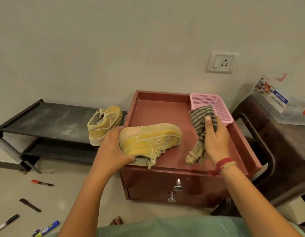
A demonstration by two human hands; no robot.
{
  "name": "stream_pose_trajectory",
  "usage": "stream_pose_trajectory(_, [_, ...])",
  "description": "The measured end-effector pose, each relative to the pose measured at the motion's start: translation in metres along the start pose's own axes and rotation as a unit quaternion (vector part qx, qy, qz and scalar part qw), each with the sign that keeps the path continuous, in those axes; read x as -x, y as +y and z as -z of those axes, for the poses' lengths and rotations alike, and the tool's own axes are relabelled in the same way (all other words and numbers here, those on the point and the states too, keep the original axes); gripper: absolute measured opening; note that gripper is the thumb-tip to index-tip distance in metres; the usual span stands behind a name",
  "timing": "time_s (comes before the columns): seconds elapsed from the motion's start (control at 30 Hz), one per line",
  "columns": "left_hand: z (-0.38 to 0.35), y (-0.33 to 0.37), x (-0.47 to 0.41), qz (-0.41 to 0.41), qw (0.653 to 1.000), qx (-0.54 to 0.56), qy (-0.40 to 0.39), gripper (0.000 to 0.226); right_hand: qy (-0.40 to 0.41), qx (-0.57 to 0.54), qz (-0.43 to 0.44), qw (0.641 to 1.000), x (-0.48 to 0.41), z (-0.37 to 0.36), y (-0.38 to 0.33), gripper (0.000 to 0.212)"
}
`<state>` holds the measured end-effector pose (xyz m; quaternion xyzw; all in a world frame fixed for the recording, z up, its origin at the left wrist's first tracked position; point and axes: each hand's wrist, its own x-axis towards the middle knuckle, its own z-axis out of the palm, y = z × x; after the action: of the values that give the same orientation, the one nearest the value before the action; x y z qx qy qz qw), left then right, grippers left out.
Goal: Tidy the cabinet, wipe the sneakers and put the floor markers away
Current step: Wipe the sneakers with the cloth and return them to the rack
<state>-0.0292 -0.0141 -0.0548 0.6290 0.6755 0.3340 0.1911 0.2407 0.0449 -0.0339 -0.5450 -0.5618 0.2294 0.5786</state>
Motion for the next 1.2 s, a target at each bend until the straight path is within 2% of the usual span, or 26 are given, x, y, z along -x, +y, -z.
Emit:
stream_pose_trajectory(0.1, [0.001, 0.01, -0.001, -0.05, 0.999, -0.018, -0.01, 0.098, -0.139, -0.003, 0.027, 0.99, 0.003, -0.001, -0.014, 0.017])
stream_pose_trajectory(0.17, [0.0, 0.015, -0.003, -0.111, 0.993, -0.038, -0.009, 0.093, -0.227, 0.019, 0.044, 0.973, 0.009, -0.014, -0.01, 0.035])
stream_pose_trajectory(0.27, [-0.002, 0.022, -0.005, -0.175, 0.982, -0.064, -0.002, 0.091, -0.291, 0.123, 0.087, 0.945, 0.018, -0.033, 0.004, 0.046])
stream_pose_trajectory(0.37, [-0.004, 0.023, -0.004, -0.165, 0.983, -0.077, 0.003, 0.099, -0.267, 0.122, 0.092, 0.951, 0.023, -0.04, 0.013, 0.047])
stream_pose_trajectory(0.43, [-0.003, 0.019, -0.006, -0.112, 0.991, -0.054, 0.042, 0.094, -0.243, 0.117, 0.1, 0.958, 0.026, -0.042, 0.018, 0.05])
stream_pose_trajectory(0.5, [-0.002, 0.014, -0.008, -0.046, 0.995, -0.038, 0.085, 0.071, -0.218, 0.112, 0.118, 0.962, 0.034, -0.044, 0.021, 0.049])
stream_pose_trajectory(0.53, [-0.001, 0.013, -0.008, -0.02, 0.995, -0.039, 0.089, 0.046, -0.206, 0.109, 0.13, 0.964, 0.039, -0.045, 0.022, 0.046])
stream_pose_trajectory(0.57, [-0.001, 0.012, -0.009, 0.005, 0.997, -0.039, 0.069, 0.023, -0.198, 0.108, 0.145, 0.964, 0.044, -0.047, 0.023, 0.043])
stream_pose_trajectory(0.6, [-0.001, 0.009, -0.01, 0.031, 0.998, -0.034, 0.034, 0.016, -0.195, 0.109, 0.157, 0.962, 0.048, -0.048, 0.024, 0.041])
stream_pose_trajectory(0.67, [0.0, 0.005, -0.013, 0.111, 0.992, 0.02, -0.054, 0.019, -0.203, 0.116, 0.172, 0.957, 0.056, -0.049, 0.026, 0.043])
stream_pose_trajectory(0.73, [0.006, 0.01, -0.012, 0.194, 0.964, 0.148, -0.11, 0.028, -0.214, 0.133, 0.187, 0.95, 0.062, -0.049, 0.028, 0.048])
stream_pose_trajectory(0.8, [0.01, 0.021, -0.008, 0.261, 0.914, 0.287, -0.118, 0.021, -0.212, 0.161, 0.208, 0.941, 0.066, -0.048, 0.031, 0.051])
stream_pose_trajectory(0.87, [0.007, 0.032, -0.007, 0.247, 0.891, 0.37, -0.091, 0.011, -0.211, 0.194, 0.228, 0.931, 0.067, -0.047, 0.034, 0.052])
stream_pose_trajectory(0.93, [0.001, 0.039, -0.009, 0.221, 0.897, 0.376, -0.067, 0.035, -0.225, 0.228, 0.245, 0.915, 0.068, -0.045, 0.038, 0.055])
stream_pose_trajectory(1.0, [-0.007, 0.039, -0.016, 0.231, 0.908, 0.349, -0.022, 0.059, -0.249, 0.242, 0.256, 0.902, 0.07, -0.043, 0.041, 0.058])
stream_pose_trajectory(1.03, [-0.009, 0.039, -0.019, 0.228, 0.912, 0.341, 0.0, 0.063, -0.259, 0.223, 0.249, 0.906, 0.07, -0.042, 0.039, 0.056])
stream_pose_trajectory(1.1, [-0.011, 0.039, -0.023, 0.154, 0.936, 0.314, 0.043, 0.066, -0.243, 0.111, 0.189, 0.945, 0.064, -0.035, 0.028, 0.049])
stream_pose_trajectory(1.2, [-0.005, 0.046, -0.022, -0.009, 0.976, 0.207, 0.074, 0.08, -0.114, -0.028, 0.088, 0.989, 0.041, -0.022, 0.011, 0.031])
